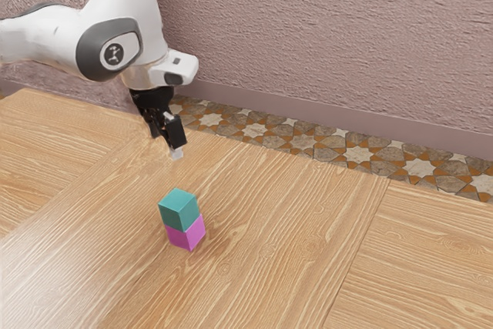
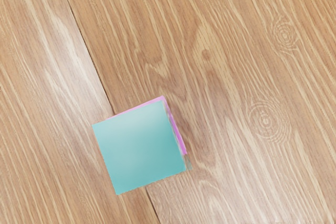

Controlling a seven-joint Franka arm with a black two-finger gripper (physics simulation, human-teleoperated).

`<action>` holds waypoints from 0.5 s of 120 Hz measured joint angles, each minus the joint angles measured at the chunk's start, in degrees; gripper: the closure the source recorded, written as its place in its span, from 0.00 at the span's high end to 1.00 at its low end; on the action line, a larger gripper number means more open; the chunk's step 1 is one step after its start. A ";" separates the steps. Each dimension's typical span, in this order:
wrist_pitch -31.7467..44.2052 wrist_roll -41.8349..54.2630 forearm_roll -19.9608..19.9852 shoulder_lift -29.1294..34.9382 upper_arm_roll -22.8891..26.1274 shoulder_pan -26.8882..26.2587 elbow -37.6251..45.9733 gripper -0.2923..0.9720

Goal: Pick up the blue block with one arm, and put the blue block on the pink block with one arm

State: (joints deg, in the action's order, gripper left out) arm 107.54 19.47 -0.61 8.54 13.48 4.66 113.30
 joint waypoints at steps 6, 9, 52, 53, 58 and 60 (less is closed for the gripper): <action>-2.72 2.37 -1.37 0.59 3.37 -0.76 -3.82 0.76; -3.93 3.48 -1.87 0.63 4.55 -0.99 -5.59 0.76; -18.30 15.10 -4.07 -8.06 3.14 -4.68 -26.31 0.77; -18.45 15.29 -4.08 -8.13 3.14 -4.69 -26.33 0.77; -19.15 16.23 -4.12 -8.40 3.13 -4.70 -26.39 0.77; -19.39 16.58 -4.13 -8.47 3.13 -4.69 -26.40 0.77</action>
State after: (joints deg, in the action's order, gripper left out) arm 88.16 36.05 -4.75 0.07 16.62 -0.03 86.90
